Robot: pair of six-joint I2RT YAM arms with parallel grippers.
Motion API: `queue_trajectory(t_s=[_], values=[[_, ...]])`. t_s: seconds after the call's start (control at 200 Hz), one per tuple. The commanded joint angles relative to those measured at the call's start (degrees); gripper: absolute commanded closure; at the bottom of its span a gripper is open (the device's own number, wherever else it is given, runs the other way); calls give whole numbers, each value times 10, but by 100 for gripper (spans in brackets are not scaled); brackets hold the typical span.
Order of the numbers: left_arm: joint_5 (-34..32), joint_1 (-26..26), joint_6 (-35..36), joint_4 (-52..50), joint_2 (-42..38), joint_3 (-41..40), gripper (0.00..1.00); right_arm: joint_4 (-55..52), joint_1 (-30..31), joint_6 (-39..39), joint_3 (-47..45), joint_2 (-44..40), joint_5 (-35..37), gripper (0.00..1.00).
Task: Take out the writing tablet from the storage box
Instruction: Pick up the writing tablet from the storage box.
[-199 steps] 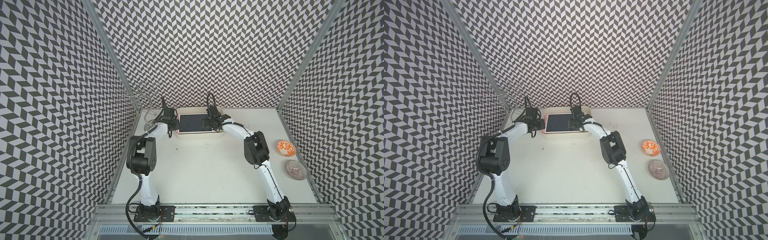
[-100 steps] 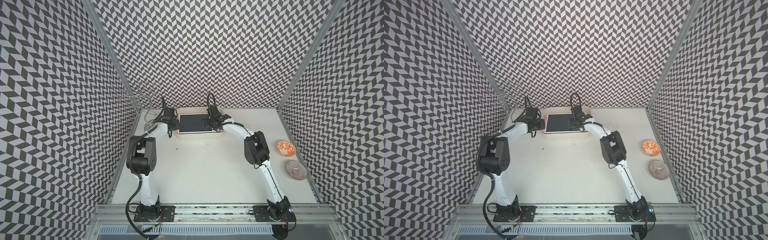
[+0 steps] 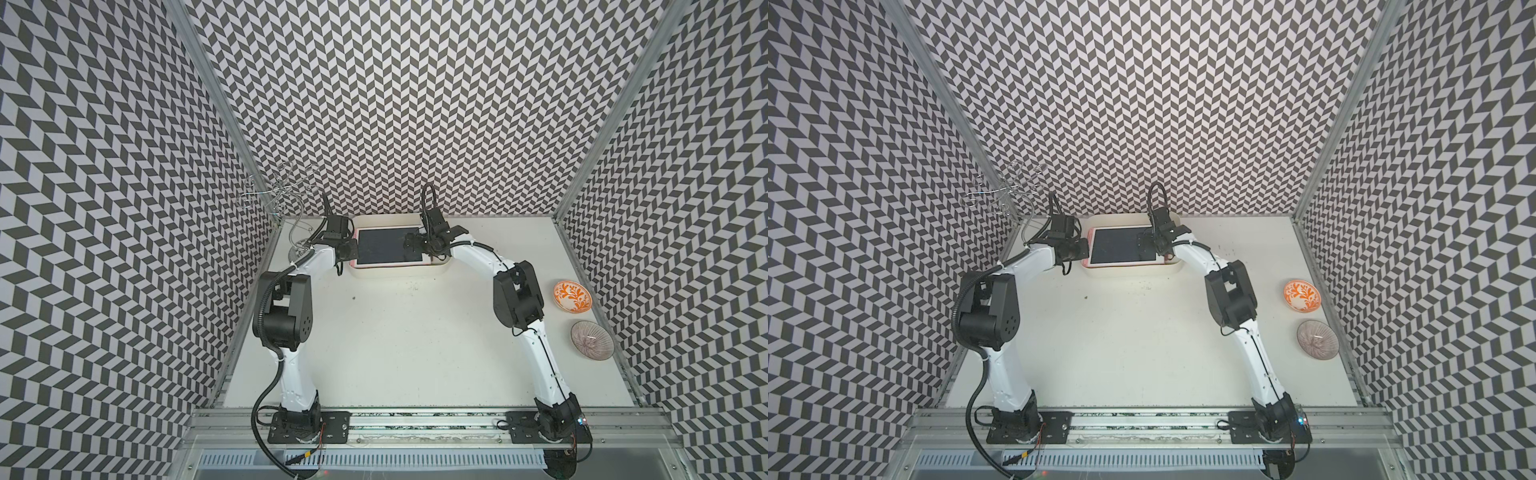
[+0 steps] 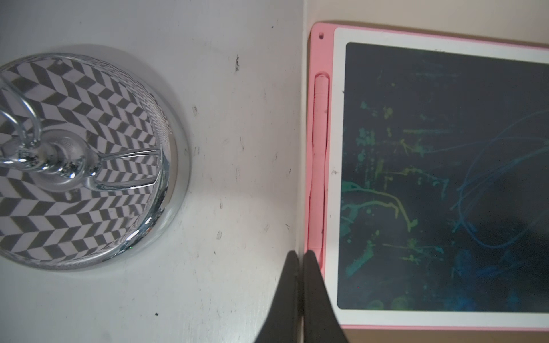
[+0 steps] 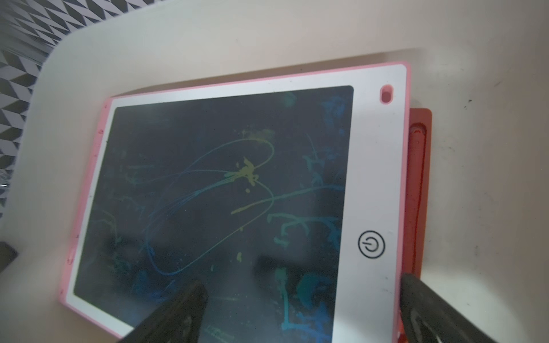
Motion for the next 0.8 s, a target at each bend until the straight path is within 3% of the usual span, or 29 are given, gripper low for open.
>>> queue_trajectory(t_s=[0.0,0.491,0.796], values=[[18,-8,-6,8,-8,21,100,57,16,23,-2,-55,-92,1],[19,-8,-6,8,-11,20,100,67,3,57,-20,-77,-134,1],[18,-8,-6,9,-11,19,100,112,-21,104,-60,-78,-221,3]])
